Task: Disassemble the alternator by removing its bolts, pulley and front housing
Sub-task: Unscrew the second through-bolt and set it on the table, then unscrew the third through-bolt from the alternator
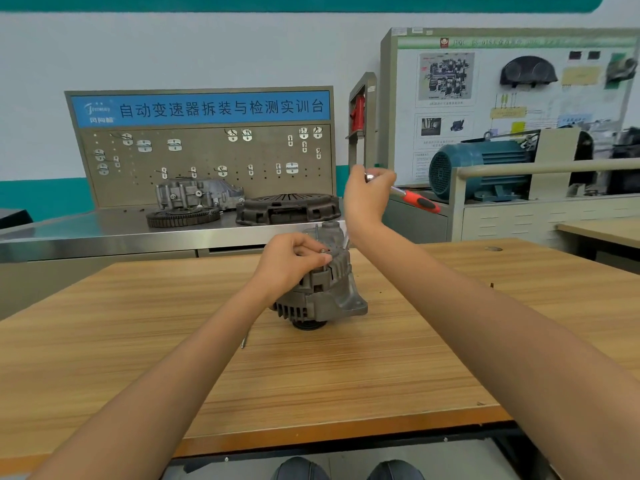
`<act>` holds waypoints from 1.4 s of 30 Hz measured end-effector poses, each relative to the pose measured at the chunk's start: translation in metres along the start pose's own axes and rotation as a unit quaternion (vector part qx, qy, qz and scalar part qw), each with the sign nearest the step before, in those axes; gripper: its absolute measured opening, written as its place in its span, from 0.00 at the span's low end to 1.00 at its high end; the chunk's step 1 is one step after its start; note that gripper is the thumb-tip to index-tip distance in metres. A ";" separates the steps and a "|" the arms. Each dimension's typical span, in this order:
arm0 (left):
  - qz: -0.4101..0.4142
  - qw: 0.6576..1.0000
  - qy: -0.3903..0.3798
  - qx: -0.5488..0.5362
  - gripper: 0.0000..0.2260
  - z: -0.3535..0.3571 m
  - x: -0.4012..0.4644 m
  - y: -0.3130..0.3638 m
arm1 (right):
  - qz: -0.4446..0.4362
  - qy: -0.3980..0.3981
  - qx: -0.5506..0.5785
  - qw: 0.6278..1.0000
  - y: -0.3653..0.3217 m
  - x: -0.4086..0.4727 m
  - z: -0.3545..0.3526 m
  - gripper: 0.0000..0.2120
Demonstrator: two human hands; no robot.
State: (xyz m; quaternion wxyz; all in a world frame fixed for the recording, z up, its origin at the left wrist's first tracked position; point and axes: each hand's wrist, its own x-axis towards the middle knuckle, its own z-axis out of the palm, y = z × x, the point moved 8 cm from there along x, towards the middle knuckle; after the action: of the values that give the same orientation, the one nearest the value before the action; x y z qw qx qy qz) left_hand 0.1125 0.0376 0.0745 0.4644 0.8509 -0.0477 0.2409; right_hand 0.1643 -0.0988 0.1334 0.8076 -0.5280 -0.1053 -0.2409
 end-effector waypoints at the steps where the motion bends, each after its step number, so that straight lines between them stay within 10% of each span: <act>1: -0.005 1.000 0.007 -0.008 0.04 -0.001 0.001 0.001 | 0.003 0.001 -0.007 1.000 0.007 0.000 -0.005 0.06; 17: -0.161 0.966 0.104 -0.171 0.01 -0.080 0.019 -0.044 | 0.024 -0.077 -0.164 0.983 0.076 -0.009 -0.027 0.05; 23: -0.294 0.952 0.048 -0.068 0.04 -0.073 -0.017 -0.141 | -0.001 -0.100 -0.215 0.971 0.085 -0.006 -0.031 0.06; 42: -0.204 0.930 0.008 0.305 0.08 -0.035 -0.021 -0.156 | 0.012 -0.086 -0.153 0.984 0.088 -0.003 -0.039 0.07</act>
State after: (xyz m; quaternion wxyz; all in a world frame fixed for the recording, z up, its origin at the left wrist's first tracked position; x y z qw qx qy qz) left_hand 0.1292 0.1509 -0.0389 0.2221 0.9410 0.2062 0.1503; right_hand 0.2024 -0.1048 0.0455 0.7079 -0.6656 -0.1294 -0.1980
